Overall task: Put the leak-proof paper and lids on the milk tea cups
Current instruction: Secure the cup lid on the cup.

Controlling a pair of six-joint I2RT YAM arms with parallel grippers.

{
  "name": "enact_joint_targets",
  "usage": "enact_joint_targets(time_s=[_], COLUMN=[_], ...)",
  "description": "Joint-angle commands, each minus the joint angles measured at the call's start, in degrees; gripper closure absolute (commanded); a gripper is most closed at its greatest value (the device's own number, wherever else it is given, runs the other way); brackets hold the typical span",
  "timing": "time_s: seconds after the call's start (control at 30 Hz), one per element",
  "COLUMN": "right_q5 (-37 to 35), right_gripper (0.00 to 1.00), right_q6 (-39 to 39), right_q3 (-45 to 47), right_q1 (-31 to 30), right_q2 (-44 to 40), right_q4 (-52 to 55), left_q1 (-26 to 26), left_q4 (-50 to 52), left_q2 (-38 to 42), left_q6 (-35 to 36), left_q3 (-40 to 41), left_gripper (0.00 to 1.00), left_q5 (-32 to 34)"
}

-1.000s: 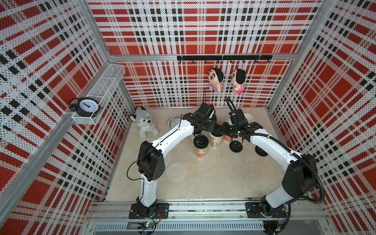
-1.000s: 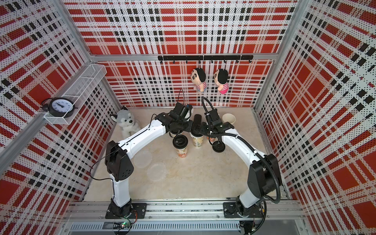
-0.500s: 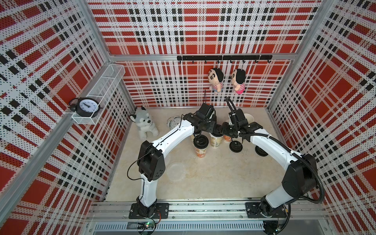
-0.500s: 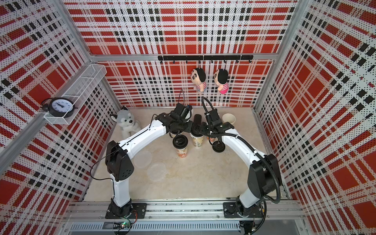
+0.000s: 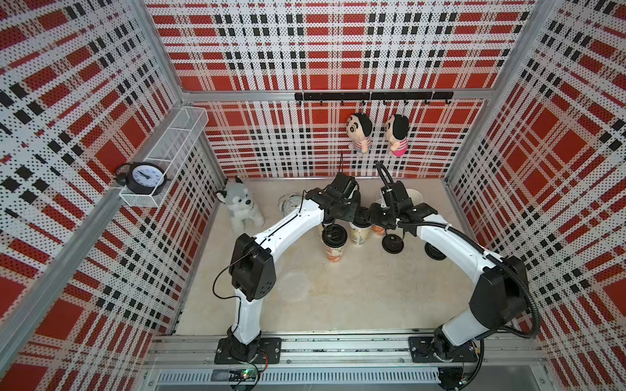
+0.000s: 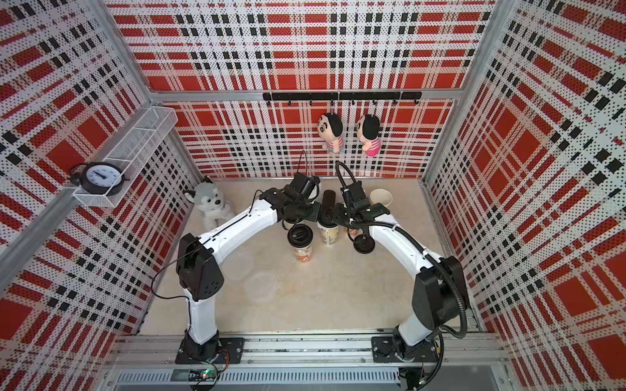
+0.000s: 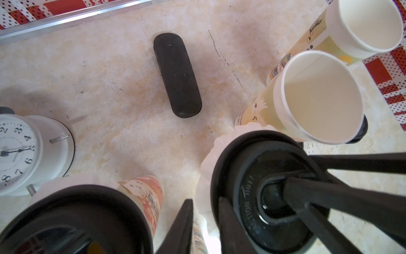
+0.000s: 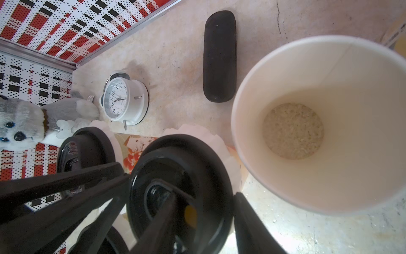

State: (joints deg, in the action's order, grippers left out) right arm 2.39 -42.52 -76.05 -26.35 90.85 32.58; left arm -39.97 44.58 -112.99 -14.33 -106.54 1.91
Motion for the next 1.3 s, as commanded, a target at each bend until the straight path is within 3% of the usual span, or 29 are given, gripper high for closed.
enact_joint_targets(time_s=[0.0,0.4,0.93,1.1,1.27], right_q5=[-0.9,-0.4,0.4,0.4,0.2], right_gripper=[0.56,0.56,0.56,0.56,0.56], right_q6=[0.3,0.3,0.2,0.2,0.0], right_q3=[2.8,2.8,3.2,3.2,3.3], right_q1=[-0.3,-0.3,-0.3,-0.3,-0.3], right_q2=[1.9,2.2,2.6,2.7,2.7], right_q4=[6.2,6.5,6.3,6.4,6.5], left_q1=[-0.5,-2.6,-5.7,-5.7,-5.7], left_q4=[0.2,5.6,4.5,5.4,8.9], left_q2=[-0.6,-2.9,-3.4,-3.2,-4.2], left_q6=[0.0,-1.3,-4.1,-3.9,-3.0], left_q3=[1.3,3.9,16.0,14.5,6.3], left_gripper=[0.73,0.73,0.73,0.73,0.70], left_q5=[-0.8,3.9,4.8,5.3,6.0])
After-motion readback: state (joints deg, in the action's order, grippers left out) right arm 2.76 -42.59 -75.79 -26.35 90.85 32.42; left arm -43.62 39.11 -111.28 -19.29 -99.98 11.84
